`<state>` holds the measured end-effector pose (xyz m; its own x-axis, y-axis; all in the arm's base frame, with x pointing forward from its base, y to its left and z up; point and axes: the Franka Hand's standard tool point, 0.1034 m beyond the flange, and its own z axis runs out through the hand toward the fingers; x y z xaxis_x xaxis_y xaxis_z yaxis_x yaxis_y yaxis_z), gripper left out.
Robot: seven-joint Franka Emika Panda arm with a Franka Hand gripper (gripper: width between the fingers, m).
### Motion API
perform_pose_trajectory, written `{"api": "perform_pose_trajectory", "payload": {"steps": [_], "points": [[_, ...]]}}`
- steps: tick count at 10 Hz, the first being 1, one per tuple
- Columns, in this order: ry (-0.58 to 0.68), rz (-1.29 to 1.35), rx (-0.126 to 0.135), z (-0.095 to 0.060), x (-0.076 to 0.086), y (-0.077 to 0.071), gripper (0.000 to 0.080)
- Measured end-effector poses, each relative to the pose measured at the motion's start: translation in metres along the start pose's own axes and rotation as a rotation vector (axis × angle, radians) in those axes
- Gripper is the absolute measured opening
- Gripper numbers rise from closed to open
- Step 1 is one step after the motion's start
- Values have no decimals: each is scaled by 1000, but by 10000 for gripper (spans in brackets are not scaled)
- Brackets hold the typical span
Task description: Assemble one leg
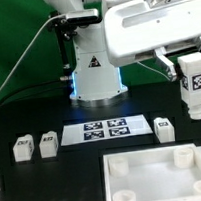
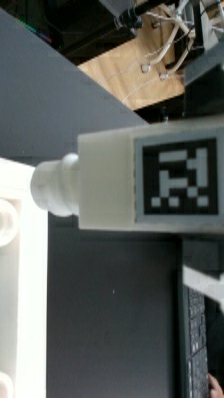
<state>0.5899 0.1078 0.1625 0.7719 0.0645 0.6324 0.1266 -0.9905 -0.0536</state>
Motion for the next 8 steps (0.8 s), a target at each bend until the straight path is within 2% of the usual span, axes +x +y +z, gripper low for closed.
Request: {"api": "perform_pose_trajectory", "payload": {"steps": [2,3,4,6,8], "points": [[8,-17,-13,26,12,13,291],[0,-13,-11,42,9,12,291],[-22,-11,-7,53,0,11,291],[-51,-9,-3,63,-14,10,291],[-59,-13,3,67,-18,5,291]]}}
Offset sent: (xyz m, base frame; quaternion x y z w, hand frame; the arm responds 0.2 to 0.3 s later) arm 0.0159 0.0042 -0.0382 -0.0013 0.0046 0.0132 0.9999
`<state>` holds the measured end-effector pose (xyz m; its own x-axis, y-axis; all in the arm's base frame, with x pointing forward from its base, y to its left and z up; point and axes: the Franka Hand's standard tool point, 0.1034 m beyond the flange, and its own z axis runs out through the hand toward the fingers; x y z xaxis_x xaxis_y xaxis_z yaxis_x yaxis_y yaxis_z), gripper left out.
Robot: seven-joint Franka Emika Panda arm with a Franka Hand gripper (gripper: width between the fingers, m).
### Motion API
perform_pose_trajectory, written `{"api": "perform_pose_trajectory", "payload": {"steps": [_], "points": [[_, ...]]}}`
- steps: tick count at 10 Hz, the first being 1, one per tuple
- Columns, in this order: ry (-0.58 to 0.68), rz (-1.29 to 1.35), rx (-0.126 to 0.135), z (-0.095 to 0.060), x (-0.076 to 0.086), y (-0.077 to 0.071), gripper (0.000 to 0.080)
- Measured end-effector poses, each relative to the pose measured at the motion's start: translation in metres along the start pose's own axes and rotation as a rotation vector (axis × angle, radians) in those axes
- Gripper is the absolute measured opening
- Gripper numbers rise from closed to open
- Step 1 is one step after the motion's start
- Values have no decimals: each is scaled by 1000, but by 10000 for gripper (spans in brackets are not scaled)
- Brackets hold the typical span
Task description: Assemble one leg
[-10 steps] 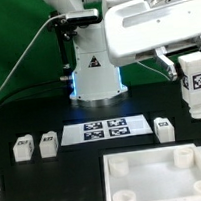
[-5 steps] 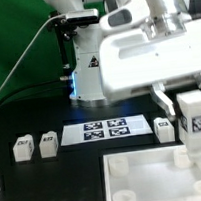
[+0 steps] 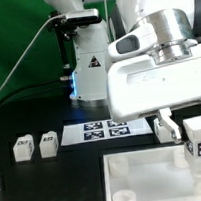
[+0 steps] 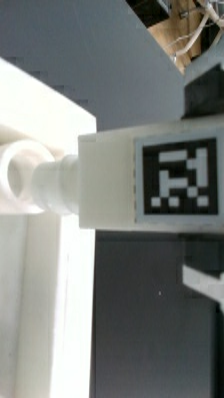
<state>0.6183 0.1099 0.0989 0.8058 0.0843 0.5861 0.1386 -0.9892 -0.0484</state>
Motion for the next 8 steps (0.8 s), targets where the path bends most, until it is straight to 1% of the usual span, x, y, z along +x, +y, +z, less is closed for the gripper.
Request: {"api": "perform_pose_trajectory", "payload": {"steps": [2,5,8], "points": [[-12,-2,4,4,-7,-3,291],[-11,-1,5,8,-7,-3,291],[-20,1,4,13,-14,-3,292]]}}
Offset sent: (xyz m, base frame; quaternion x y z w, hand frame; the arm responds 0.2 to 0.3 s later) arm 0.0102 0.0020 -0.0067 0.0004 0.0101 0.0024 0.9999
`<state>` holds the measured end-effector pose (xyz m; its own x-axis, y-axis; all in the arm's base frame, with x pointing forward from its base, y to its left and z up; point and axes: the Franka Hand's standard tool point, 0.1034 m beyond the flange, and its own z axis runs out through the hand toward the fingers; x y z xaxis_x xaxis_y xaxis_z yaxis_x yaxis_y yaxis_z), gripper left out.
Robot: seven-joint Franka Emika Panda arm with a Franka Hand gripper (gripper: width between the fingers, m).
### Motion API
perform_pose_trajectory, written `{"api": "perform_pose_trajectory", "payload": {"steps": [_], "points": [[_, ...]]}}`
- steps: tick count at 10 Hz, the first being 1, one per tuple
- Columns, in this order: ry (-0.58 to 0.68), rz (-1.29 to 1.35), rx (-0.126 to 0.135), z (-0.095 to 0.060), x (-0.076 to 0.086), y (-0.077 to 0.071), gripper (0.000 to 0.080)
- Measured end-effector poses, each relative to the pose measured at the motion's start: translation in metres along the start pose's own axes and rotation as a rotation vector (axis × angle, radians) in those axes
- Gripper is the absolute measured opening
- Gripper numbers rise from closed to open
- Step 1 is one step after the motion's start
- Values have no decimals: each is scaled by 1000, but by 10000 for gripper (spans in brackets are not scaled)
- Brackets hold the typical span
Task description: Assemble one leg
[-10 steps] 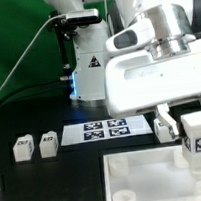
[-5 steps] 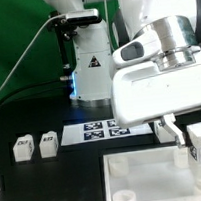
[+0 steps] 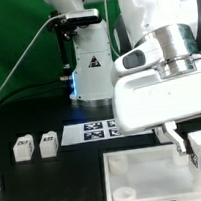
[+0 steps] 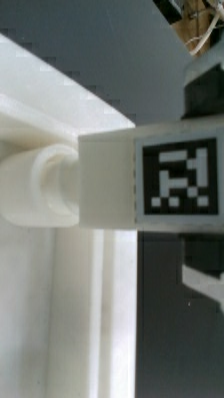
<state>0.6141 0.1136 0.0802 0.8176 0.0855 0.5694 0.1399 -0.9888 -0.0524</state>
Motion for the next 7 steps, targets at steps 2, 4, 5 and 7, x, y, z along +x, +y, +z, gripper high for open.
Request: {"api": "perform_pose_trajectory", "payload": {"steps": [2,4,5,7], "points": [[18,-1,-3,4,-6,0,292],[28,-2,-4,4,-10,-1,292],[23,-2,-3,4,-10,-1,292],[-7,0,0,5,-9,-1,292]]}}
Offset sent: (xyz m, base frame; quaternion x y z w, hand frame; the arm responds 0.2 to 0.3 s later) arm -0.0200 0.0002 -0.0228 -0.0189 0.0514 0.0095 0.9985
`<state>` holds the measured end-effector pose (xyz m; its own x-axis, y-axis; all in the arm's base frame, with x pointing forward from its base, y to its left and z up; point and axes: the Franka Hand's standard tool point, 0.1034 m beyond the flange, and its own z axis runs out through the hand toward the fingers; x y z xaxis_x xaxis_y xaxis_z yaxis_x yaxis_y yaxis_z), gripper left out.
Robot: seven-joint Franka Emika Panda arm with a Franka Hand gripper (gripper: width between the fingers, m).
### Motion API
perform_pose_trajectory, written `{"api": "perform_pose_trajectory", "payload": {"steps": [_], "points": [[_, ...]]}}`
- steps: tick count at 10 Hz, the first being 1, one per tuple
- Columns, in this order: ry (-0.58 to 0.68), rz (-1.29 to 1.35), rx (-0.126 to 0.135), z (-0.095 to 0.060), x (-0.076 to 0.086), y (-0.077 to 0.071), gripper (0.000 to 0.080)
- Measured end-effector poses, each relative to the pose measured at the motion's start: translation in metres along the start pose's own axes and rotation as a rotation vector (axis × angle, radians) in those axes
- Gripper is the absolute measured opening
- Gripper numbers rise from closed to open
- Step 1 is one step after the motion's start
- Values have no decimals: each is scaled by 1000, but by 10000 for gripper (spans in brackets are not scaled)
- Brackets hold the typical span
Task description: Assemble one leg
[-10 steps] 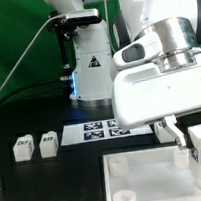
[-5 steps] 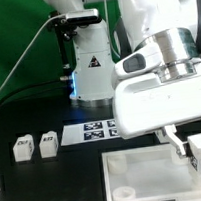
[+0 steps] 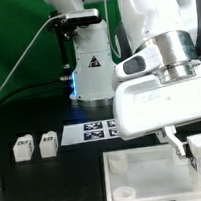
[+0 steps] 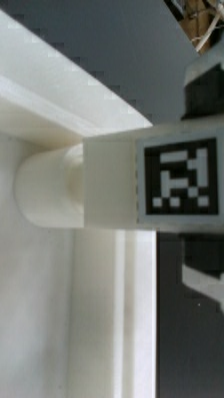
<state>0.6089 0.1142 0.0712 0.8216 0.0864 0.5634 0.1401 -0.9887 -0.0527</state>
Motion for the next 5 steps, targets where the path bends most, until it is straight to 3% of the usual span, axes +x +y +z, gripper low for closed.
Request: {"api": "perform_pose_trajectory", "payload": {"steps": [1,2,3,5], "points": [[-20,0,2,2,-4,0,292],[-21,0,2,2,-4,0,478],[-23,0,3,2,-5,0,597],[-24,1,3,3,-6,0,640]]}}
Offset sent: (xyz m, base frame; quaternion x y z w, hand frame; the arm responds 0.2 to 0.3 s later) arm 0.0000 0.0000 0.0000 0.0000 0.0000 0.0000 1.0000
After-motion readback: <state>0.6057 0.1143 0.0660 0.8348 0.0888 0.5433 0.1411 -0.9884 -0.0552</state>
